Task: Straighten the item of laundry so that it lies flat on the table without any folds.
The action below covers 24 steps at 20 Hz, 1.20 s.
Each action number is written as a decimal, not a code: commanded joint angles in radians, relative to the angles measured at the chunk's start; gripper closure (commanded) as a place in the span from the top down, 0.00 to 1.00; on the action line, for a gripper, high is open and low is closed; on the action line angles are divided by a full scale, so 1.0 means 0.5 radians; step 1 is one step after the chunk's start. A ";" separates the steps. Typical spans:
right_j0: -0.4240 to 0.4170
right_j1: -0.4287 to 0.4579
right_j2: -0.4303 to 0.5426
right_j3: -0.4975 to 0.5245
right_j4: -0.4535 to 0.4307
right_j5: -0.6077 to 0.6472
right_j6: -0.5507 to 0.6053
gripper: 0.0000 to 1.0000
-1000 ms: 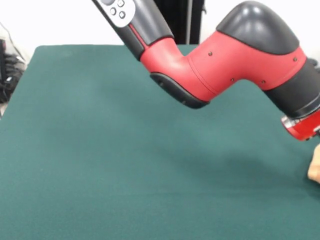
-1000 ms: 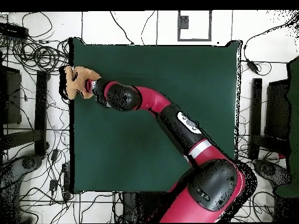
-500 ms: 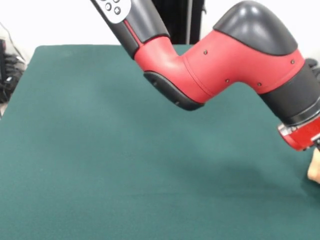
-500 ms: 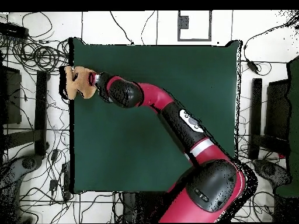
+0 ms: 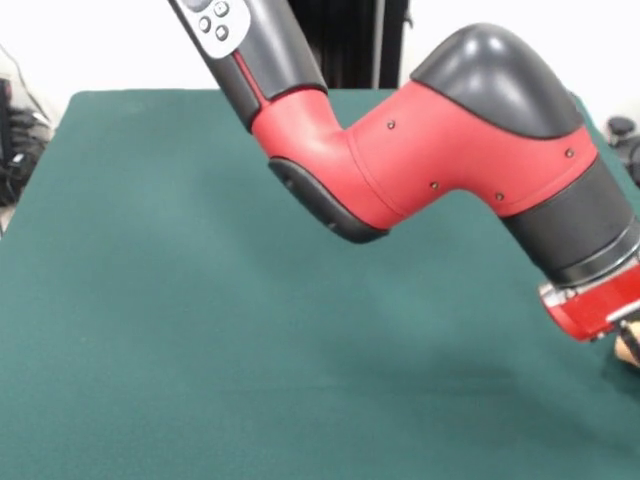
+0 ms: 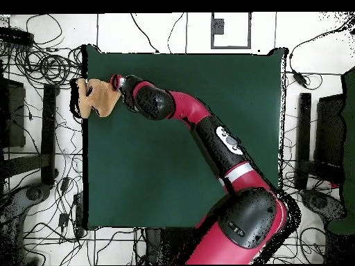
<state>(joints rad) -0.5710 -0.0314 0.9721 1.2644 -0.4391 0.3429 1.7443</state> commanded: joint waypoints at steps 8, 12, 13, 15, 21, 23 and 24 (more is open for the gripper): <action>0.024 0.266 0.201 -0.065 0.186 0.394 -0.285 0.00; 0.022 0.142 0.269 0.136 0.248 0.305 -0.025 0.00; 0.025 0.125 0.287 0.164 0.257 0.281 0.012 0.00; 0.030 0.131 0.311 0.177 0.278 0.261 0.022 0.00; 0.028 0.171 0.337 0.178 0.298 0.259 -0.035 0.00; 0.029 0.163 0.324 0.178 0.291 0.253 -0.036 0.00; 0.036 0.144 0.300 0.180 0.278 0.240 -0.021 0.00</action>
<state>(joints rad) -0.5801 0.0204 1.1352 1.3072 -0.3336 0.4072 1.7441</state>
